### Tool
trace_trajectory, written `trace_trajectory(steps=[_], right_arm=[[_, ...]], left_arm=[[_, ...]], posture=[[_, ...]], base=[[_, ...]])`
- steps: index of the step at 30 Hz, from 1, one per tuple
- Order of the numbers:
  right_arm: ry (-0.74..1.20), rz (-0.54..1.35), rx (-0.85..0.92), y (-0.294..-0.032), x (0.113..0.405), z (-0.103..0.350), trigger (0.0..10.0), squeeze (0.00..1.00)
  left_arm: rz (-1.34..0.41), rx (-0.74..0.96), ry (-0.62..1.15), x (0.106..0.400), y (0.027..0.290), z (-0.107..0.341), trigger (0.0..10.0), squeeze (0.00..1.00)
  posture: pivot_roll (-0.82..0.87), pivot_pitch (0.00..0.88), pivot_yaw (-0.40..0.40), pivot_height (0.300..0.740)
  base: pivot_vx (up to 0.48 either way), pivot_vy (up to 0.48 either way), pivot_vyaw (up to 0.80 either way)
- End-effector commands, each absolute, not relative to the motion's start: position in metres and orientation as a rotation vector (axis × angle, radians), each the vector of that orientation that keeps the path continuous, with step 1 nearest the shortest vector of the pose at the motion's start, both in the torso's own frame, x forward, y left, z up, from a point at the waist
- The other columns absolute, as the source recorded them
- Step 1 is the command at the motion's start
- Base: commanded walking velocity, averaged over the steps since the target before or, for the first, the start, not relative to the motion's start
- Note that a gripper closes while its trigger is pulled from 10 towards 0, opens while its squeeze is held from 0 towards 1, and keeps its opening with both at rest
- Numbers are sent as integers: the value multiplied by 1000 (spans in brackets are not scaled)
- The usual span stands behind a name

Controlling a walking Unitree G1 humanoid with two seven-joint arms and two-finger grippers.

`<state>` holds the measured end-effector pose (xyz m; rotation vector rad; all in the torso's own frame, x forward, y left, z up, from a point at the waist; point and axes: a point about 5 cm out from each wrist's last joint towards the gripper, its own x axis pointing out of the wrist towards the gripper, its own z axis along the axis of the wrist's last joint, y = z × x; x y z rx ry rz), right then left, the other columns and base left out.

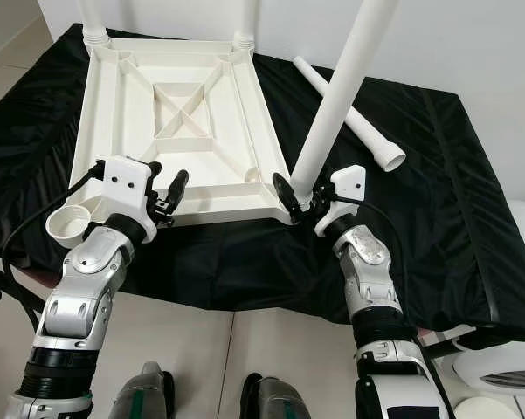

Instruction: Building children table

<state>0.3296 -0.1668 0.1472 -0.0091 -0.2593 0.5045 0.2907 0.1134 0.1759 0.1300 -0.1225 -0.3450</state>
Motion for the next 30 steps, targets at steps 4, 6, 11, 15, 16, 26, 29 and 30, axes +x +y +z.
trace_trajectory(steps=[4, 6, 11, 15, 16, 26, 29, 30], right_arm=[[-244, 498, -16, -174, 327, 145, 10000, 0], [-244, 502, -18, -174, 327, 145, 10000, 0], [-240, 507, -22, -175, 326, 146, 7961, 0], [-235, 508, -25, -176, 325, 145, 8627, 0], [-234, 508, -25, -176, 325, 145, 10000, 0], [-230, 506, -27, -177, 325, 145, 10000, 0], [-227, 505, -27, -177, 325, 145, 10000, 0], [-227, 505, -27, -177, 325, 145, 10000, 0]], left_arm=[[-351, 130, -124, 288, 110, 176, 10000, 0], [-352, 128, -125, 288, 110, 177, 10000, 0], [-358, 123, -125, 287, 107, 176, 10000, 0], [-361, 121, -124, 287, 106, 176, 10000, 0], [-361, 121, -123, 287, 106, 175, 10000, 0], [-386, 124, -121, 285, 104, 175, 10000, 0], [-455, 154, -119, 282, 96, 173, 10000, 0], [-455, 154, -119, 282, 96, 173, 10000, 0]], posture=[[69, 60, -91, 740], [67, 59, -92, 740], [62, 59, -98, 740], [61, 59, -100, 740], [61, 59, -101, 740], [61, 61, -102, 740], [63, 67, -105, 740], [63, 67, -105, 740]], base=[[0, 0, 0], [0, 0, 0], [0, 0, 0], [0, 0, 0], [0, 0, 0], [0, 0, 0], [0, 0, 0], [0, 0, 0]])
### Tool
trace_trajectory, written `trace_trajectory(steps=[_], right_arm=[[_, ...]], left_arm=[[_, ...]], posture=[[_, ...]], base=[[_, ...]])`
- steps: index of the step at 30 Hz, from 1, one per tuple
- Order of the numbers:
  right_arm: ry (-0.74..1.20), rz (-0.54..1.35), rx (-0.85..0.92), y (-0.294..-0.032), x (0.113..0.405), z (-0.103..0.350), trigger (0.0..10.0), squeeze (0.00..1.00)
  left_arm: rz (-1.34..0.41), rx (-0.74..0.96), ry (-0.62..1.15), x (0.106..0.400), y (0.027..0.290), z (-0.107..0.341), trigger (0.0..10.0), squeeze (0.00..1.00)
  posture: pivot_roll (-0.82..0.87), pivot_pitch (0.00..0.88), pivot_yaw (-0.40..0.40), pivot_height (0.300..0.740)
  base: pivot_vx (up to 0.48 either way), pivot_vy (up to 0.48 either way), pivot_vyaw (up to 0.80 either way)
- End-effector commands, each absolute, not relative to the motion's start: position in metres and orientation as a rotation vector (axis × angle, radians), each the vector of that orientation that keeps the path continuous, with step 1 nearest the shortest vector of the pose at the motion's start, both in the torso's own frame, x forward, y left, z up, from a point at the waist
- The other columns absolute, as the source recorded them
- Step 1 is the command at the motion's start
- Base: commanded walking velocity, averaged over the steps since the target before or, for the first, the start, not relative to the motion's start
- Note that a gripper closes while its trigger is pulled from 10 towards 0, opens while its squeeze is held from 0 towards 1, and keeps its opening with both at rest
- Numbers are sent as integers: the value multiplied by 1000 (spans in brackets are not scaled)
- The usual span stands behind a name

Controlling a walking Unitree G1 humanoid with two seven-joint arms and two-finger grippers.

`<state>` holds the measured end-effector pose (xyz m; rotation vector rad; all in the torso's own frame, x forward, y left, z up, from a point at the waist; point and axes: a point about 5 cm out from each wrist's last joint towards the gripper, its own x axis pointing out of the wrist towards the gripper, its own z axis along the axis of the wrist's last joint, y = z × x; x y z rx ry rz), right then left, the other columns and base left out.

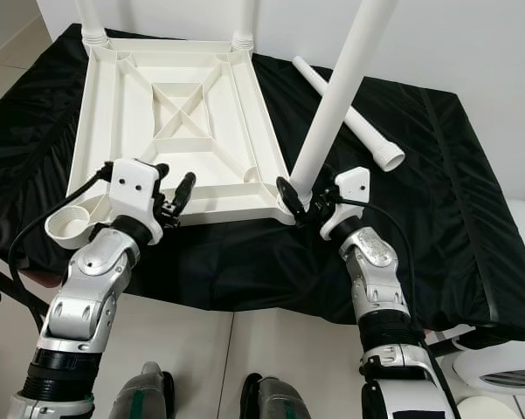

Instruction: Building children table

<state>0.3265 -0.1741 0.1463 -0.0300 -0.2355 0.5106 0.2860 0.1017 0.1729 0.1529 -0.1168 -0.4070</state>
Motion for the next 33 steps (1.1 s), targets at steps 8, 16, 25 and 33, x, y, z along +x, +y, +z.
trace_trajectory(steps=[8, 16, 25, 33], right_arm=[[-223, 502, -29, -177, 326, 145, 10000, 0], [-228, 495, -28, -176, 326, 146, 10000, 0], [-229, 491, -28, -176, 326, 146, 10000, 0], [-231, 488, -29, -177, 327, 147, 10000, 0]], left_arm=[[-694, 269, -84, 276, 69, 160, 10000, 0], [-775, 329, -85, 282, 57, 159, 10000, 0], [-813, 375, -80, 285, 51, 155, 10000, 0], [-851, 386, -60, 290, 45, 153, 10000, 1000]], posture=[[56, 69, -100, 740], [51, 67, -90, 740], [48, 66, -90, 740], [44, 65, -91, 740]], base=[[0, 0, 0], [0, 0, 0], [0, 0, 0], [0, 0, 0]])
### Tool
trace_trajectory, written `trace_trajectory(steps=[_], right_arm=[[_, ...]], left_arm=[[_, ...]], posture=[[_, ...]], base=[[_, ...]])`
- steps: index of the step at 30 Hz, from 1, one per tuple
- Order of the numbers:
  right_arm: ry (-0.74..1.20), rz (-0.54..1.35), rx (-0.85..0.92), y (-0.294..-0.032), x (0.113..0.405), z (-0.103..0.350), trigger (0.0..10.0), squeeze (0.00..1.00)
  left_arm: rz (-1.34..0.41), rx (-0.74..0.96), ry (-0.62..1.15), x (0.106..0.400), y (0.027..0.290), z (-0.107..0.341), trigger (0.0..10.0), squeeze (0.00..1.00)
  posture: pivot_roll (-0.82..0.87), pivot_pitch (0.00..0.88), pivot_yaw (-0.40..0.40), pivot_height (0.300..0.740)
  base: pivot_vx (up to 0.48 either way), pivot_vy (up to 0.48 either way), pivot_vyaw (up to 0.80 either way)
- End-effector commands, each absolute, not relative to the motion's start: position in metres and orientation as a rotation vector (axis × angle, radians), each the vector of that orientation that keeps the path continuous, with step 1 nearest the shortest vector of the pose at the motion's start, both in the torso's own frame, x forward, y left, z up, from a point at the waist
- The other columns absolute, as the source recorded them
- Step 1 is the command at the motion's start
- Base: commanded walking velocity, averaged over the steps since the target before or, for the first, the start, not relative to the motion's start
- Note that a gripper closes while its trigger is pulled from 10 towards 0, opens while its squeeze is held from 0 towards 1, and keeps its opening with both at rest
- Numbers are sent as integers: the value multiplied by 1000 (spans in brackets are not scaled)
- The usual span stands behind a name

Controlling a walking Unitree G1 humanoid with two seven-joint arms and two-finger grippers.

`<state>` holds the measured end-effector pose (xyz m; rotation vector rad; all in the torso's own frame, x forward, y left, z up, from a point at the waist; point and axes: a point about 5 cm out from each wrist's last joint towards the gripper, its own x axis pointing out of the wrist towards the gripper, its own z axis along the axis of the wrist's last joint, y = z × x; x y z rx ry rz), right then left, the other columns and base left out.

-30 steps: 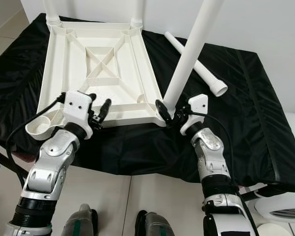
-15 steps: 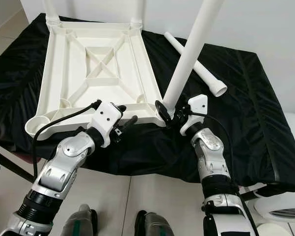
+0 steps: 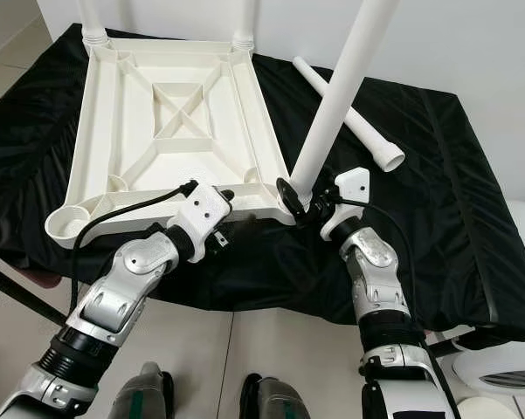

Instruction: Building children table

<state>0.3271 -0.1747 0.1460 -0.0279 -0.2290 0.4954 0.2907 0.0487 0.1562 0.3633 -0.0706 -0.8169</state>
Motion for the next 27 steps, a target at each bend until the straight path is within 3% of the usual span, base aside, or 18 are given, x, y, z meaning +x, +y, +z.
trace_trajectory(steps=[1, 4, 5, 15, 27], right_arm=[[-232, 488, -29, -177, 327, 147, 10000, 0], [-232, 488, -30, -177, 327, 147, 10000, 0], [-232, 487, -30, -177, 327, 147, 10000, 0], [-233, 481, -29, -177, 327, 148, 10000, 0], [-236, 479, -27, -177, 327, 148, 10000, 0]], left_arm=[[-860, 409, -58, 291, 43, 152, 10000, 1000], [-871, 425, -54, 291, 42, 151, 10000, 1000], [-878, 435, -53, 292, 41, 150, 10000, 0], [-992, 547, -3, 306, 27, 142, 10000, 0], [-1038, 614, 49, 319, 31, 136, 10000, 0]], posture=[[44, 66, -91, 740], [45, 67, -90, 740], [44, 67, -91, 740], [37, 74, -87, 740], [35, 83, -78, 740]], base=[[0, 0, 0], [0, 0, 0], [0, 0, 0], [0, 0, 0], [0, 0, 0]])
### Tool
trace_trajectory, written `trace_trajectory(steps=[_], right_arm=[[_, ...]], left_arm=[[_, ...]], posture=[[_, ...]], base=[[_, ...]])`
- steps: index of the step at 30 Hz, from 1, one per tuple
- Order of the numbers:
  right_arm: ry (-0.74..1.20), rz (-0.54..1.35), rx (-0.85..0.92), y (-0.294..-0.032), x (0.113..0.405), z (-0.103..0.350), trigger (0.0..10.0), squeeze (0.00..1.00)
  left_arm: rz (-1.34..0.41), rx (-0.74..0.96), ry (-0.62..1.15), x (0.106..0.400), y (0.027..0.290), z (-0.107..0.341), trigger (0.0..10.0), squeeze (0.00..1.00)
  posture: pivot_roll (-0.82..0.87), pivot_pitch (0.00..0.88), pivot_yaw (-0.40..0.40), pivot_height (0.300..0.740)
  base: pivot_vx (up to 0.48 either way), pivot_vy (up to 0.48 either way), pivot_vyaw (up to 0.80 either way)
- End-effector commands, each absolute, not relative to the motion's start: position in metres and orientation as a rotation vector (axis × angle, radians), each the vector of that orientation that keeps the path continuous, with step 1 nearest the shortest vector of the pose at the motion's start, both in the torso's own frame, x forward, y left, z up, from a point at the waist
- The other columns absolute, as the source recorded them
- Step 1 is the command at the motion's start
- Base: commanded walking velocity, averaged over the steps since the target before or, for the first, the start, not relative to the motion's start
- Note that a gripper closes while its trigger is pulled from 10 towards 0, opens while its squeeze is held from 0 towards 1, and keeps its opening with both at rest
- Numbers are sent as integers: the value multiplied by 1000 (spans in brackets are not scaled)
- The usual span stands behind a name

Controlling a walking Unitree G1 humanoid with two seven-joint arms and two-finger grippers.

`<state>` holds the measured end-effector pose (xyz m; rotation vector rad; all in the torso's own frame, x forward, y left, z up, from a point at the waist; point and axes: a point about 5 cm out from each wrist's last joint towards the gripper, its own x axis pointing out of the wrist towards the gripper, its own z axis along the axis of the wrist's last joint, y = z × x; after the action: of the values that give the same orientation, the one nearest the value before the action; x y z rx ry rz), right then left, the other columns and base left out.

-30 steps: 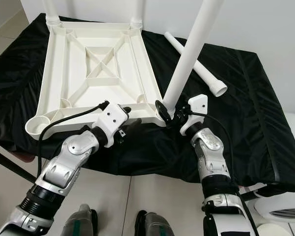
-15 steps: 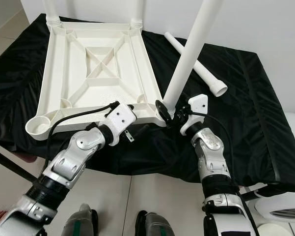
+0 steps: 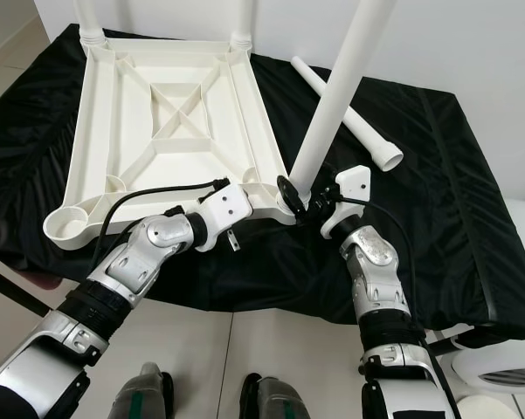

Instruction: Building children table

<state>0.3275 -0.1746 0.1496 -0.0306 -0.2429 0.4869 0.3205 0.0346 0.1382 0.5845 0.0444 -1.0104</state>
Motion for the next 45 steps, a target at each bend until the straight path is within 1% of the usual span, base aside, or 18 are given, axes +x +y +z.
trace_trajectory(steps=[1, 15, 16, 18, 19, 20, 21, 24, 25, 26, 27, 28, 34, 35, 36, 39, 40, 45], right_arm=[[-236, 480, -27, -176, 326, 148, 10000, 0], [-236, 479, -26, -176, 326, 148, 10000, 0], [-235, 480, -28, -176, 326, 148, 10000, 0], [-235, 481, -28, -176, 327, 148, 10000, 0], [-235, 482, -28, -175, 327, 148, 10000, 0], [-235, 482, -28, -175, 327, 148, 10000, 0], [-234, 482, -28, -175, 327, 148, 10000, 0], [-234, 483, -28, -175, 327, 148, 10000, 0], [-234, 484, -28, -174, 327, 148, 10000, 0], [-234, 484, -28, -174, 327, 148, 10000, 0], [-233, 484, -28, -174, 327, 148, 10000, 0], [-233, 484, -28, -174, 327, 148, 10000, 0], [-232, 485, -27, -173, 327, 148, 10000, 0], [-232, 485, -26, -173, 327, 148, 10000, 0], [-232, 485, -25, -173, 327, 147, 10000, 0], [-232, 485, -25, -173, 327, 147, 10000, 0], [-232, 485, -25, -173, 327, 147, 10000, 0], [-232, 485, -27, -173, 327, 148, 10000, 0]], left_arm=[[-1038, 617, 73, 322, 34, 133, 10000, 0], [-1038, 567, 153, 327, 41, 124, 10000, 0], [-1051, 523, 151, 326, 41, 124, 4941, 0], [-1055, 511, 147, 326, 41, 125, 4902, 0], [-1056, 506, 143, 327, 41, 126, 4588, 0], [-1056, 506, 143, 327, 41, 126, 4588, 0], [-1059, 505, 140, 327, 41, 126, 0, 0], [-1061, 503, 138, 328, 41, 126, 0, 0], [-1066, 507, 135, 329, 41, 127, 2902, 0], [-1066, 507, 135, 329, 41, 127, 2902, 0], [-1065, 515, 133, 329, 40, 127, 8941, 0], [-1067, 521, 133, 329, 40, 127, 10000, 0], [-1071, 523, 133, 330, 39, 128, 10000, 0], [-1079, 515, 129, 330, 39, 130, 1529, 0], [-1086, 512, 127, 330, 39, 130, 0, 0], [-1093, 512, 125, 330, 38, 131, 0, 0], [-1074, 532, 126, 331, 38, 131, 10000, 0], [-1071, 544, 119, 332, 38, 132, 10000, 0]], posture=[[34, 88, -76, 740], [31, 90, -77, 740], [32, 85, -80, 740], [33, 84, -80, 740], [33, 83, -80, 740], [33, 83, -80, 740], [33, 81, -81, 740], [33, 81, -80, 740], [33, 78, -79, 740], [33, 78, -79, 740], [33, 78, -77, 740], [33, 76, -75, 740], [34, 74, -73, 740], [34, 73, -72, 740], [34, 73, -72, 740], [34, 72, -72, 740], [34, 76, -74, 740], [35, 77, -75, 740]], base=[[0, 0, 0], [0, 0, 0], [0, 0, 0], [0, 0, 0], [0, 0, 0], [0, 0, 0], [0, 0, 0], [0, 0, 0], [0, 0, 0], [0, 0, 0], [0, 0, 0], [0, 0, 0], [0, 0, 0], [0, 0, 0], [0, 0, 0], [0, 0, 0], [0, 0, 0], [0, 0, 0]])
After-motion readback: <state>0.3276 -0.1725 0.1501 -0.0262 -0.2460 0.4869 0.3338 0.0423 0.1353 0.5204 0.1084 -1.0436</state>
